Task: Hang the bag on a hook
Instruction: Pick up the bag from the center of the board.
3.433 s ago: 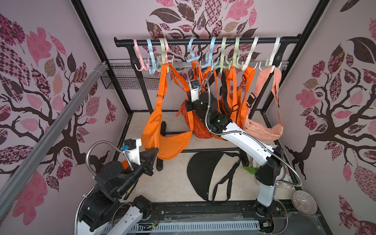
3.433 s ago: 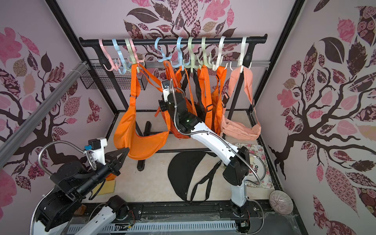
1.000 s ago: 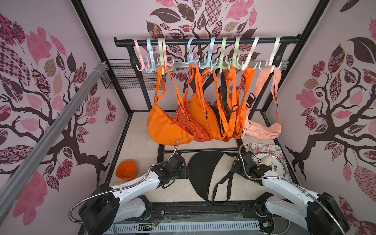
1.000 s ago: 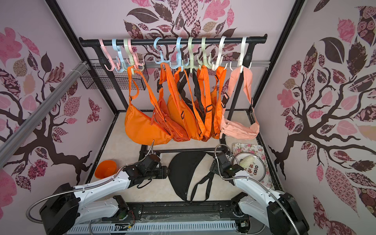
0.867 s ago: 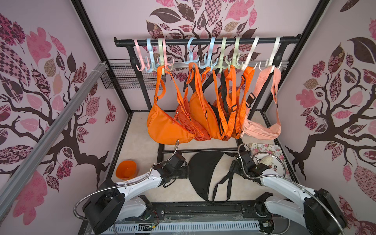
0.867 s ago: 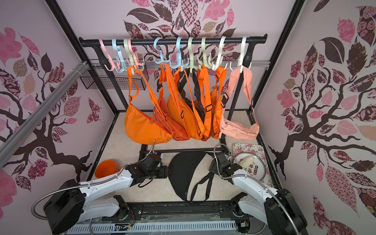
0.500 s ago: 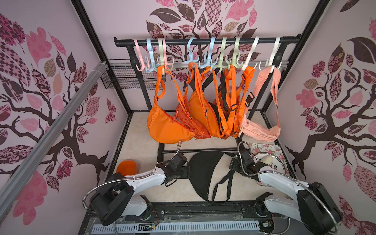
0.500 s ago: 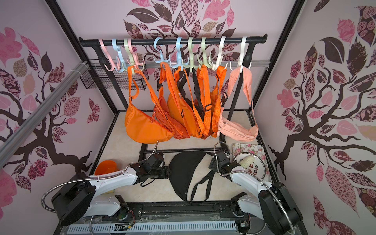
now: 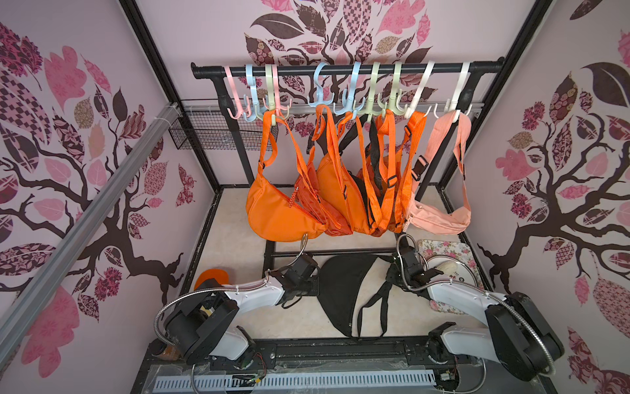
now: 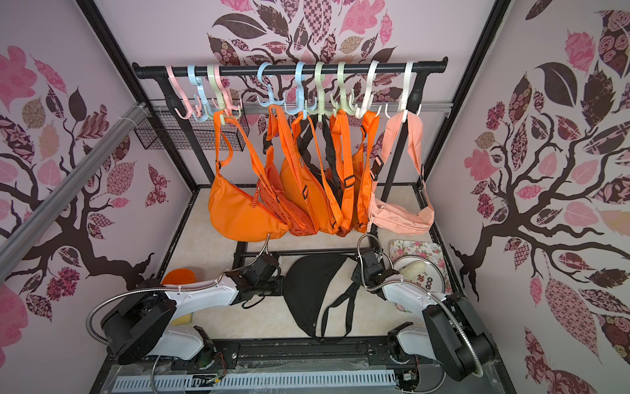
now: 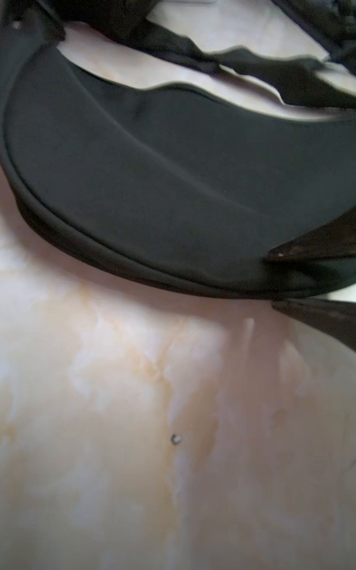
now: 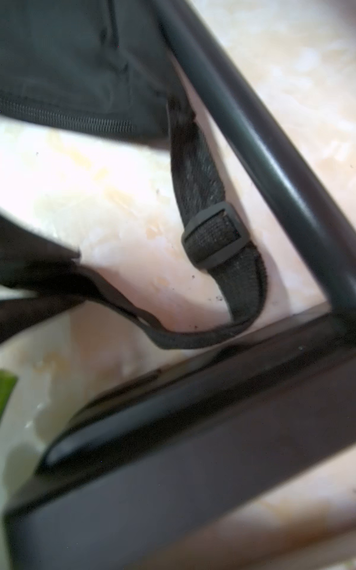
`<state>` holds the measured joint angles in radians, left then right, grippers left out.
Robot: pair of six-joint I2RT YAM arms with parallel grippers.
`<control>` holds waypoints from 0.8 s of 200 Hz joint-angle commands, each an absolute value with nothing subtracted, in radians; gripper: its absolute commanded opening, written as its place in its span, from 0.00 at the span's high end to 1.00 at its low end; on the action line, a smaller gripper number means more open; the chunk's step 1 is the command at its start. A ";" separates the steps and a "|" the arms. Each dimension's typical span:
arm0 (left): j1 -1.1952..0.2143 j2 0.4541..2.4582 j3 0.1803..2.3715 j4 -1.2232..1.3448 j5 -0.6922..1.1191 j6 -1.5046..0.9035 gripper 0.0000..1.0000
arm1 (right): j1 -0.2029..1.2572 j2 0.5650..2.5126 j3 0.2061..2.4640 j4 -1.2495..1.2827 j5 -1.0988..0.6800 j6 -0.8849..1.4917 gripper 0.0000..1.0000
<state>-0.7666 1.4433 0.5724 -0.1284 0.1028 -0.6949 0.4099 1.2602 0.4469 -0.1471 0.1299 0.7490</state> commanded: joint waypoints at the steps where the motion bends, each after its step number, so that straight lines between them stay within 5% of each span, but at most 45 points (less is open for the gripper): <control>1: -0.766 1.426 0.579 -0.194 0.085 -0.696 0.96 | 0.410 1.250 0.446 -0.250 0.087 0.745 1.00; 76: -0.795 0.854 0.516 -0.362 -0.016 -0.719 1.00 | 0.548 0.900 0.732 -0.675 0.217 0.643 1.00; 160: -1.089 0.283 0.635 -0.572 -0.367 -0.701 1.00 | 0.789 1.107 1.458 -1.017 0.413 0.449 1.00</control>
